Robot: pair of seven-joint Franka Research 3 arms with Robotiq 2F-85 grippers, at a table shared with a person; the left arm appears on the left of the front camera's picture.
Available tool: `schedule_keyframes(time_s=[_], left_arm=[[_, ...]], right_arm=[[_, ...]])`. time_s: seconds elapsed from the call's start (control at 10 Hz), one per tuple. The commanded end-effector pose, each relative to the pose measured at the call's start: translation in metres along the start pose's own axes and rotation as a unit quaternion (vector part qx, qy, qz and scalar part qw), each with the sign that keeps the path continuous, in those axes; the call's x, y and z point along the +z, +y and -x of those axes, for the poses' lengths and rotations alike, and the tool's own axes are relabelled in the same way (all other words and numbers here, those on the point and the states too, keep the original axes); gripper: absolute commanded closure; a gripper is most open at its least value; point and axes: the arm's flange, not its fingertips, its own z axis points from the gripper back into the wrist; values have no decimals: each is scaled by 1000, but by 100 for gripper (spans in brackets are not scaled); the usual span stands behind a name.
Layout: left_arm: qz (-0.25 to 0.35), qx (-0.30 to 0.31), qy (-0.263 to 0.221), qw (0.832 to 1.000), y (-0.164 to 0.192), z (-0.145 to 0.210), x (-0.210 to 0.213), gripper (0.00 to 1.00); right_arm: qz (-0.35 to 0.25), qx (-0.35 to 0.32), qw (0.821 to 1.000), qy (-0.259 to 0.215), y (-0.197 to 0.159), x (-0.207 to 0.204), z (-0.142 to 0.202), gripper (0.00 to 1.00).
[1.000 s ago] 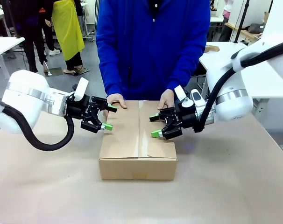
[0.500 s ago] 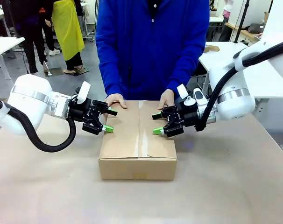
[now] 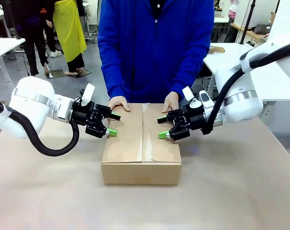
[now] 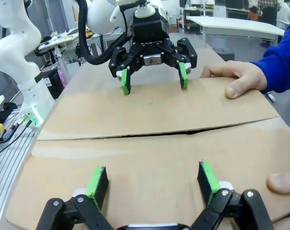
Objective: Pack the gift set into the box.
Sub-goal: Press and hold the closed box until the human finishes sealing it.
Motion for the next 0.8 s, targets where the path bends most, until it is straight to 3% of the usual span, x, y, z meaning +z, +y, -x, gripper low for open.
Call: schedule_keyframes(time_s=[0.0,0.2,0.7], left_arm=[[8,9,18,1000,1,-2,-11,0],[8,20,19,1000,1,-8,-13,0],[5,4,2,1000,-1,-3,-7,0]], right_arm=[[-9,-19,999,24,1,13,12,0],[-3,-1,1000,0,-1,3,1,0],[-3,-1,1000,0,-1,3,1,0]])
